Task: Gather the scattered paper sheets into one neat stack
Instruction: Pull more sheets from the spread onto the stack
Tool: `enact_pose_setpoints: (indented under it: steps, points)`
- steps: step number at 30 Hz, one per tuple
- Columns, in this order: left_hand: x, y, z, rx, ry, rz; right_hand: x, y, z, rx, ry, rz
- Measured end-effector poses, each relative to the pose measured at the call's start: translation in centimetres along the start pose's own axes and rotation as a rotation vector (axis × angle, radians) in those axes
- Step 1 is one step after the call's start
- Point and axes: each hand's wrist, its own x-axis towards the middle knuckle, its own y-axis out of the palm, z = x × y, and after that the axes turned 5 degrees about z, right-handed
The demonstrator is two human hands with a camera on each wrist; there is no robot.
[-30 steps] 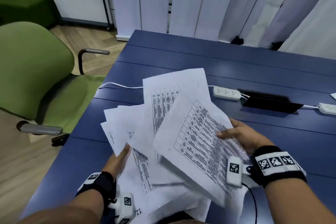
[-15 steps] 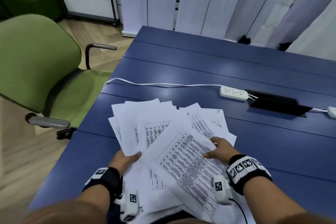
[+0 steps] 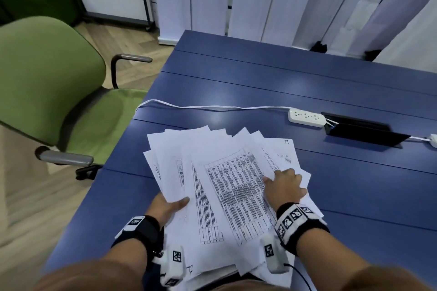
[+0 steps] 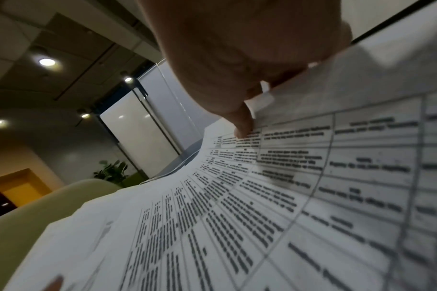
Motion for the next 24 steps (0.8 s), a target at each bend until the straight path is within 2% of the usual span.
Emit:
enact_pose_setpoints:
  steps: [2,5,10,12,15,19,24]
  points:
    - [-0.2,0.2,-0.1,-0.031,0.001,0.006,-0.4,1.0,1.0,0.102,0.019,0.099]
    - [-0.2,0.2,-0.1,-0.042,0.059,0.04,-0.5,2.6,1.2,0.476,0.096,0.322]
    - [-0.3,-0.2,-0.1,-0.045,0.085,0.058,-1.2,2.4,1.5,0.799,0.048,0.527]
    - [-0.2,-0.3,-0.1,-0.023,0.078,0.049,-0.5,1.8,1.4,0.74,0.005,0.478]
    - [-0.2,-0.1,-0.1,-0.035,0.073,0.051,1.4,-0.5,-0.1,0.447,-0.104,0.337]
    - [-0.2,0.1,-0.1,-0.036,0.044,0.043,2.6,-1.9,-2.8,0.253,-0.258,0.431]
    - [0.3,-0.2,0.1,0.015,0.007,-0.003,1.5,-0.9,-2.4,0.256,-0.386,0.501]
